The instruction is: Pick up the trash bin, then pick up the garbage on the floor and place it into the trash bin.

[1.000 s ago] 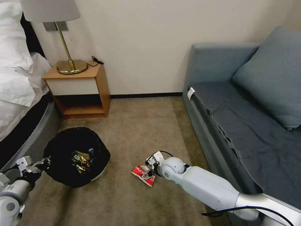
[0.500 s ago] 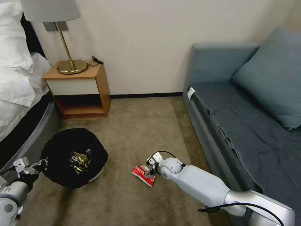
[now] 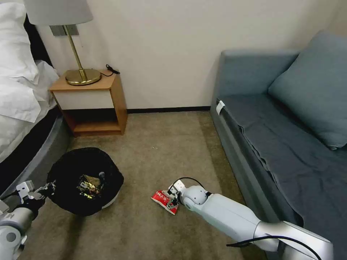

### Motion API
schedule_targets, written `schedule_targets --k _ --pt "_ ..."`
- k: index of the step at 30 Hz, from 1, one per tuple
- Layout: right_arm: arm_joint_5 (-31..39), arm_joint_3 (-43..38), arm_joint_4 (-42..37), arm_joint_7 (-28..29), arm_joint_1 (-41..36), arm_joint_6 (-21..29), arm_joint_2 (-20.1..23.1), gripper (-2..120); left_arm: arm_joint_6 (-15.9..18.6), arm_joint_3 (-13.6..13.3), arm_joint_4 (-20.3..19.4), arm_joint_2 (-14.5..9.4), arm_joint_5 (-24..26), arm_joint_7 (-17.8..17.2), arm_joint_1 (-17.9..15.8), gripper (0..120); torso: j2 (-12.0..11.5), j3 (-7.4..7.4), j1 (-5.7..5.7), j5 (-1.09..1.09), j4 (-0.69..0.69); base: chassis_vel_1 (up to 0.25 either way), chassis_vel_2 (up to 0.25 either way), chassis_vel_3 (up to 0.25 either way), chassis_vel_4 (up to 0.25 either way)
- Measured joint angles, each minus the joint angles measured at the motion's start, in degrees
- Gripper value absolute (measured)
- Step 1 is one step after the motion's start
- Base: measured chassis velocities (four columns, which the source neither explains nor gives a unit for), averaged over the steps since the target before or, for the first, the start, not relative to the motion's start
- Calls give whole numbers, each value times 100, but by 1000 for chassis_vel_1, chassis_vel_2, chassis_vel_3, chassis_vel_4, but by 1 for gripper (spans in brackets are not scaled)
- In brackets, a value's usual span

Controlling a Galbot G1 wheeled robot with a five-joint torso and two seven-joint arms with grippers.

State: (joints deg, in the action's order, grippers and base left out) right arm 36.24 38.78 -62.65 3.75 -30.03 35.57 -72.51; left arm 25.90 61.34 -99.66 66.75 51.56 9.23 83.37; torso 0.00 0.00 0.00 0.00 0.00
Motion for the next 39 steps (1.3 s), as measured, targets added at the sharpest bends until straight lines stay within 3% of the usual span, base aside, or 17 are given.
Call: schedule_targets --k 16,21,24,39 --pt "-11 36 34 -5 -63 -113 -13 27 -26 -12 -37 17 -17 14 36 4 0 0 0 0 0 0 0 0 0" --pt "-13 27 21 52 -104 -128 -33 16 -26 1 -68 36 -19 14 52 4 0 0 0 0 0 0 0 0 0" --pt "-26 2 12 98 -145 -153 -43 1 -27 11 -77 43 -20 14 62 4 0 0 0 0 0 0 0 0 0" --pt "156 -171 -361 482 -83 -173 113 0 -30 -27 -160 88 -47 4 56 4 0 0 0 0 0 0 0 0 0"
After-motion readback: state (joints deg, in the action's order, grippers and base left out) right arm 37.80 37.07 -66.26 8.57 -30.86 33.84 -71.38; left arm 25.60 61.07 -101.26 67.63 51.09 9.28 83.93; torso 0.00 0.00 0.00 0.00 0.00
